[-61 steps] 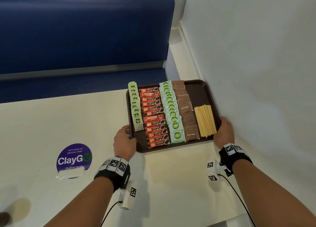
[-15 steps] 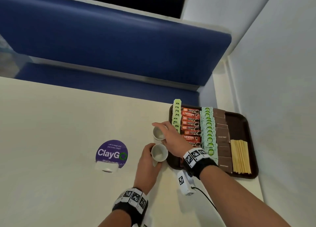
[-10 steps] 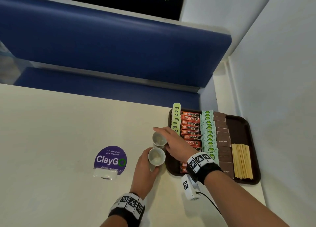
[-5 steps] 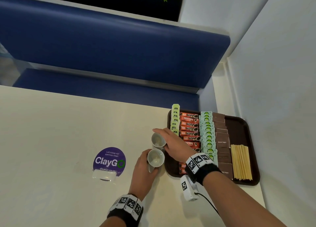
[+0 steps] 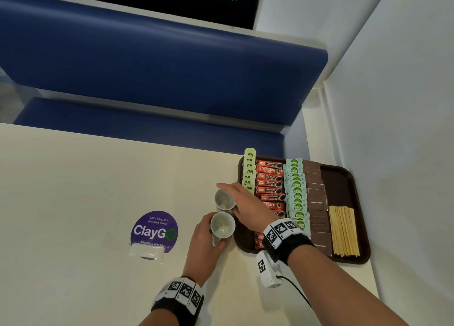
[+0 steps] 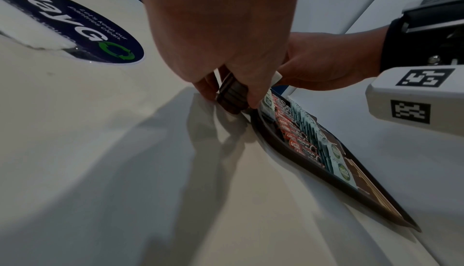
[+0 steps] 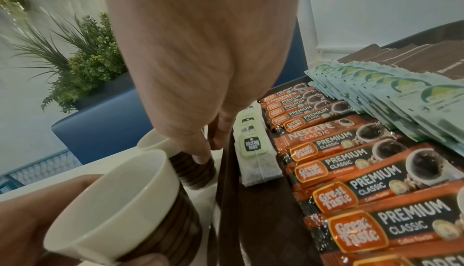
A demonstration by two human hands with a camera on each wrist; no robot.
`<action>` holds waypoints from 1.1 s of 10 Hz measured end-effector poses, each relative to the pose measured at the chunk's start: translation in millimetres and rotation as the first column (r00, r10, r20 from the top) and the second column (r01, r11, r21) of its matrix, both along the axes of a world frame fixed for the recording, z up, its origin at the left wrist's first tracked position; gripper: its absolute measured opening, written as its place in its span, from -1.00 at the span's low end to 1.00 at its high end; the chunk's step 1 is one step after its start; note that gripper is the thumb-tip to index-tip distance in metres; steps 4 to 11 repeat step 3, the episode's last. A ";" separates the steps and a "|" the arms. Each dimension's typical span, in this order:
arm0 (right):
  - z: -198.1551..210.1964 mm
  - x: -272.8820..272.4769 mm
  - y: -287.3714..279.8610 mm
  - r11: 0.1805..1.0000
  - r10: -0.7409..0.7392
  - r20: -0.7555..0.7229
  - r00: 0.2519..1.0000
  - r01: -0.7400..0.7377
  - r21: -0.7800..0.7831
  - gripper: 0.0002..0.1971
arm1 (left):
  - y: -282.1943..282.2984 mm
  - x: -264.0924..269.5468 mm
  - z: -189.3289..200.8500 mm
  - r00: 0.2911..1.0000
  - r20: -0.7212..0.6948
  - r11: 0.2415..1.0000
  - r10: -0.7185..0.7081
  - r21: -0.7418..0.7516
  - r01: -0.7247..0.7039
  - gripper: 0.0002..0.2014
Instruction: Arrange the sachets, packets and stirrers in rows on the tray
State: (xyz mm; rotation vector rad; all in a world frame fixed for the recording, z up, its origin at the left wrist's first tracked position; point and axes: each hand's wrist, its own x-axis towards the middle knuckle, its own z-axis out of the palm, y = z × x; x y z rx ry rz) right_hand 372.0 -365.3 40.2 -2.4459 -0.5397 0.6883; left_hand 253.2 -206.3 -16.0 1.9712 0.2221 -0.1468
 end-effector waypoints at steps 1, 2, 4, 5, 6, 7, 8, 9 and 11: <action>5.4 -0.8 1.5 1.000 0.002 -0.015 1.000 -0.003 -0.013 -0.15 | -0.1 -1.1 -1.6 1.000 -0.010 1.000 0.001 -0.012 -0.001 -0.45; 8.2 -1.5 1.0 1.000 0.002 -0.014 1.000 -0.002 -0.024 -0.02 | 0.9 -1.6 -2.8 1.000 -0.009 0.999 0.018 -0.047 -0.018 -0.41; 21.2 -4.7 -2.1 1.000 -0.025 -0.002 1.000 0.025 -0.017 0.07 | 3.9 -2.4 -3.8 0.999 -0.038 0.996 0.037 -0.082 -0.040 -0.33; 21.2 -4.7 -2.1 1.000 -0.025 -0.002 1.000 0.025 -0.017 0.07 | 3.9 -2.4 -3.8 0.999 -0.038 0.996 0.037 -0.082 -0.040 -0.33; 21.2 -4.7 -2.1 1.000 -0.025 -0.002 1.000 0.025 -0.017 0.07 | 3.9 -2.4 -3.8 0.999 -0.038 0.996 0.037 -0.082 -0.040 -0.33; 21.2 -4.7 -2.1 1.000 -0.025 -0.002 1.000 0.025 -0.017 0.07 | 3.9 -2.4 -3.8 0.999 -0.038 0.996 0.037 -0.082 -0.040 -0.33; 21.2 -4.7 -2.1 1.000 -0.025 -0.002 1.000 0.025 -0.017 0.07 | 3.9 -2.4 -3.8 0.999 -0.038 0.996 0.037 -0.082 -0.040 -0.33; 21.2 -4.7 -2.1 1.000 -0.025 -0.002 1.000 0.025 -0.017 0.07 | 3.9 -2.4 -3.8 0.999 -0.038 0.996 0.037 -0.082 -0.040 -0.33; 21.2 -4.7 -2.1 1.000 -0.025 -0.002 1.000 0.025 -0.017 0.07 | 3.9 -2.4 -3.8 0.999 -0.038 0.996 0.037 -0.082 -0.040 -0.33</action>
